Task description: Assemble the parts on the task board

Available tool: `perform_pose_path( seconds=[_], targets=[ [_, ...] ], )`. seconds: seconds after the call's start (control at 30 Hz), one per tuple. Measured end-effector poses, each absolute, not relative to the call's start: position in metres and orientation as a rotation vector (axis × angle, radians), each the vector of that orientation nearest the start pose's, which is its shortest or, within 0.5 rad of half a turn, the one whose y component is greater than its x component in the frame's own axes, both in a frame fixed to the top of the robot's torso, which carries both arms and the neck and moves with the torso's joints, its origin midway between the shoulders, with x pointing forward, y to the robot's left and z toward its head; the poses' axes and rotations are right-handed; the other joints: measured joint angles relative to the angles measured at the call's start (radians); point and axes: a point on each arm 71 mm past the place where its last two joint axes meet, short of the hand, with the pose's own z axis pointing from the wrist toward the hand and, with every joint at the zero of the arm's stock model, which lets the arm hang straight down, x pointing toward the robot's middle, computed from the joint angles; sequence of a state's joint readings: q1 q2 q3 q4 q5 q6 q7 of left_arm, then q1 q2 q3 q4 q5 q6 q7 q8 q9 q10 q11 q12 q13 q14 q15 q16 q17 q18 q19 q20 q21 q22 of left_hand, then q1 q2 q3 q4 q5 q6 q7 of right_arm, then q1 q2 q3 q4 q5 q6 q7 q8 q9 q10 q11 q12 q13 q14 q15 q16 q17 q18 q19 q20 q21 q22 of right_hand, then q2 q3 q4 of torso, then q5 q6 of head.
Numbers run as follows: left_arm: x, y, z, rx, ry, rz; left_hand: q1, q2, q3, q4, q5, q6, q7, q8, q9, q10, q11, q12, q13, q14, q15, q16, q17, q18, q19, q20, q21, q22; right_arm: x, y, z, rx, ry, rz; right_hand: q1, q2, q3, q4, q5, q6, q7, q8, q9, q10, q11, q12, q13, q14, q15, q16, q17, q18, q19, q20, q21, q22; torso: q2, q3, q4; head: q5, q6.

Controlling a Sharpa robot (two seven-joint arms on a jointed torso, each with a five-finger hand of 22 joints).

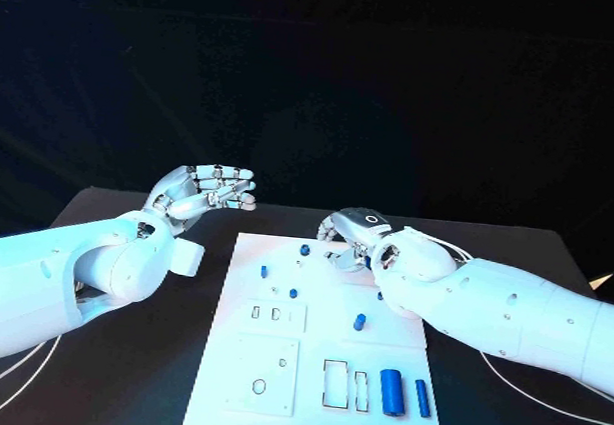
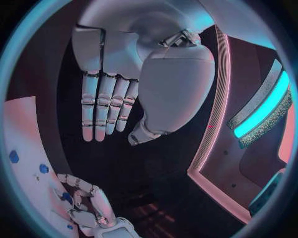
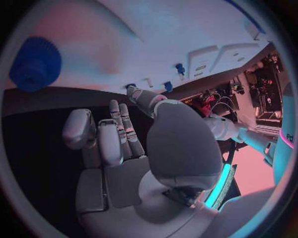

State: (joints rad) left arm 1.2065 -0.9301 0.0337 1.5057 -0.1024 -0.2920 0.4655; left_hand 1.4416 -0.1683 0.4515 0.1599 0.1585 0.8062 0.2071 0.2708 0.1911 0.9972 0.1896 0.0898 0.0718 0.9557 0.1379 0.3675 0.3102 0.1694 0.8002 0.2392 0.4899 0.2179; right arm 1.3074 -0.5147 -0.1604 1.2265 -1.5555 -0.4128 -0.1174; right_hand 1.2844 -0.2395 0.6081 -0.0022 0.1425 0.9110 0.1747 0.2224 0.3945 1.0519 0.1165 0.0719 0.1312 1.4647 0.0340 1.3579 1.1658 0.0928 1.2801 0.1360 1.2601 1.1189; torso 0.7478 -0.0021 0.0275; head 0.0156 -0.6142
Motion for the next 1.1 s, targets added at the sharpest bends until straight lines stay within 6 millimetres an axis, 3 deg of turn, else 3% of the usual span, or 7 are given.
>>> perform_pose_path(
  seconds=[0.3, 0.43, 0.5, 0.57, 0.67, 0.73, 1.1],
  targets=[
    [0.501, 0.269, -0.14, -0.968, 1.25, -1.509, 0.0, 0.0, 0.0, 0.0, 0.0, 0.0, 0.0, 0.0, 0.0, 0.0, 0.0, 0.0, 0.0, 0.0, 0.0, 0.0, 0.0, 0.0, 0.0, 0.0, 0.0, 0.0, 0.535, -0.179, -0.153, -0.213, 1.538, 0.536, -0.027, -0.027, -0.05, 0.031, 0.022, -0.011, -0.004, -0.015, 0.003, 0.081, -0.009, 0.036, 0.006, 0.0, 0.0, -0.006, 0.001, 0.0, 0.021, -0.009, 0.004, 0.033, -0.006, 0.0025, -0.01, -0.004, 0.002],
    [0.501, 0.274, -0.14, -0.97, 1.246, -1.503, 0.0, 0.0, 0.0, 0.0, 0.0, 0.0, 0.0, 0.0, 0.0, 0.0, 0.0, 0.0, 0.0, 0.0, 0.0, 0.0, 0.0, 0.0, 0.0, 0.0, 0.0, 0.0, 0.538, -0.202, -0.151, -0.167, 1.566, 0.507, -0.03, -0.03, -0.091, 0.046, 0.022, -0.029, -0.012, -0.034, 0.003, 0.155, -0.016, 0.094, 0.036, 0.0, -0.02, 0.01, 0.022, 0.0, 0.043, -0.017, 0.021, 0.06, -0.007, 0.0032, -0.0124, -0.005, 0.002],
    [0.501, 0.276, -0.14, -0.972, 1.244, -1.499, 0.0, 0.0, 0.0, 0.0, 0.0, 0.0, 0.0, 0.0, 0.0, 0.0, 0.0, 0.0, 0.0, -0.003, 0.003, 0.0, 0.0, 0.0, 0.0, 0.0, 0.0, 0.001, 0.54, -0.21, -0.151, -0.15, 1.589, 0.495, -0.022, -0.025, -0.145, 0.046, 0.022, -0.056, -0.027, -0.037, 0.009, 0.239, -0.051, 0.197, 0.11, 0.002, -0.042, 0.03, 0.05, 0.0, 0.064, -0.035, 0.042, 0.088, -0.008, 0.0037, -0.0133, -0.005, 0.001],
    [0.501, 0.277, -0.14, -0.972, 1.244, -1.498, 0.0, 0.0, 0.0, 0.0, 0.0, 0.0, 0.0, 0.0, 0.0, 0.0, 0.0, 0.0, 0.0, -0.003, 0.003, 0.0, 0.0, 0.0, 0.0, 0.0, 0.0, 0.001, 0.542, -0.214, -0.153, -0.141, 1.611, 0.487, 0.011, -0.01, -0.219, 0.057, 0.032, -0.07, -0.031, -0.034, 0.022, 0.206, -0.069, 0.371, 0.264, 0.002, -0.049, 0.051, 0.082, 0.0, 0.079, -0.043, 0.055, 0.112, -0.008, 0.0042, -0.0133, -0.005, 0.001],
    [0.501, 0.278, -0.14, -0.973, 1.243, -1.498, 0.0, 0.0, 0.0, 0.0, 0.0, 0.0, 0.0, 0.0, 0.0, 0.0, 0.0, 0.0, 0.0, -0.003, 0.003, 0.0, 0.0, 0.0, 0.0, 0.0, 0.0, 0.001, 0.544, -0.218, -0.155, -0.135, 1.648, 0.477, 0.045, 0.018, -0.301, 0.108, 0.04, -0.081, -0.026, -0.009, 0.047, 0.148, -0.061, 0.854, 0.732, 0.002, -0.049, 0.105, 0.138, -0.017, 0.107, -0.04, 0.082, 0.159, -0.007, 0.004, -0.0118, -0.008, 0.001],
    [0.501, 0.278, -0.14, -0.973, 1.243, -1.497, 0.0, 0.0, 0.0, 0.0, 0.0, 0.0, 0.0, 0.0, 0.0, 0.0, 0.0, 0.0, 0.0, -0.003, 0.003, 0.0, 0.0, 0.0, 0.0, 0.0, 0.0, 0.001, 0.546, -0.219, -0.157, -0.136, 1.669, 0.47, 0.059, 0.021, -0.322, 0.138, 0.04, -0.086, -0.022, 0.002, 0.055, 0.165, -0.049, 1.023, 0.901, 0.002, -0.049, 0.126, 0.142, -0.017, 0.118, -0.035, 0.097, 0.183, -0.007, 0.0037, -0.0105, -0.009, 0.001],
    [0.501, 0.278, -0.14, -0.974, 1.244, -1.497, 0.0, 0.0, 0.003, -0.003, 0.0, 0.0, 0.0, 0.0, 0.0, 0.0, 0.0, 0.0, 0.0, -0.003, 0.003, 0.0, 0.001, 0.0, -0.004, 0.004, 0.0, 0.001, 0.555, -0.213, -0.165, -0.136, 1.727, 0.458, 0.079, 0.026, -0.336, 0.185, 0.047, -0.095, -0.012, 0.014, 0.064, 0.264, -0.039, 1.226, 1.117, 0.002, -0.034, 0.165, 0.142, -0.032, 0.148, -0.028, 0.136, 0.189, -0.005, 0.0026, -0.0085, -0.009, 0.0]
  ],
)
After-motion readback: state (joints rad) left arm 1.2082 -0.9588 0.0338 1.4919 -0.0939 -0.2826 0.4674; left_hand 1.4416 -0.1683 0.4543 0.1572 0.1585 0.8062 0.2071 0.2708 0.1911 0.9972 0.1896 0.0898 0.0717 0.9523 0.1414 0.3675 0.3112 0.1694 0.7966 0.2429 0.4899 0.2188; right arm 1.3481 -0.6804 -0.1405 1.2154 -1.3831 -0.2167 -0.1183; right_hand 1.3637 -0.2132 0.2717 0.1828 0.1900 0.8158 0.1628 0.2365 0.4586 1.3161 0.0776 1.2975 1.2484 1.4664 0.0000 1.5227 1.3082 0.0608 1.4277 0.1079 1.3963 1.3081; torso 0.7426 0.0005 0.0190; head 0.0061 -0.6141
